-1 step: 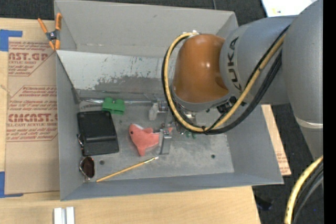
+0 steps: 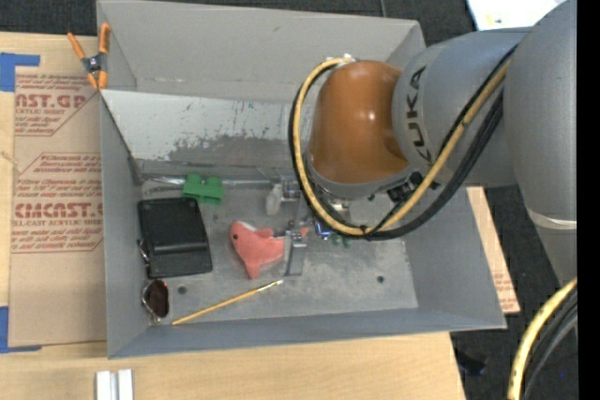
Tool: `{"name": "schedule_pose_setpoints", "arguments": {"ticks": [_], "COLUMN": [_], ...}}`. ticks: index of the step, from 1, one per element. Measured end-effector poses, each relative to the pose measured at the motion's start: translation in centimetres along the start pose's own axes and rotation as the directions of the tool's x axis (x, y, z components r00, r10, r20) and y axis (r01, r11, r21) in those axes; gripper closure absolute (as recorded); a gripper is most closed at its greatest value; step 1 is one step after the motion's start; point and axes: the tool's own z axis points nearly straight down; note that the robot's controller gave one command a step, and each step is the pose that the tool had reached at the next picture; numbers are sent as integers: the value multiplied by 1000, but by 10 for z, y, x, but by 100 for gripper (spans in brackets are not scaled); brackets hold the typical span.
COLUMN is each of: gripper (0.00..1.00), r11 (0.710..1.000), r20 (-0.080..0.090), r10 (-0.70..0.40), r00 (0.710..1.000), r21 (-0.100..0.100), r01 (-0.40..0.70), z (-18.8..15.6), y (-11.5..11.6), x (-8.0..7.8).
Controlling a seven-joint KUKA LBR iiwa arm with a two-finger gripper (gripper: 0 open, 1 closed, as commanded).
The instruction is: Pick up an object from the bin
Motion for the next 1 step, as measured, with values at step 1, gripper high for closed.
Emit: {"name": "schedule_pose_setpoints", "arguments": {"ticks": [1], "gripper": [0], "r11": [994], "r20": [10], "r10": [-106], "r00": [994], "r21": [1], "r01": [106], "z": [29], "y": [9], "x": [-5]}}
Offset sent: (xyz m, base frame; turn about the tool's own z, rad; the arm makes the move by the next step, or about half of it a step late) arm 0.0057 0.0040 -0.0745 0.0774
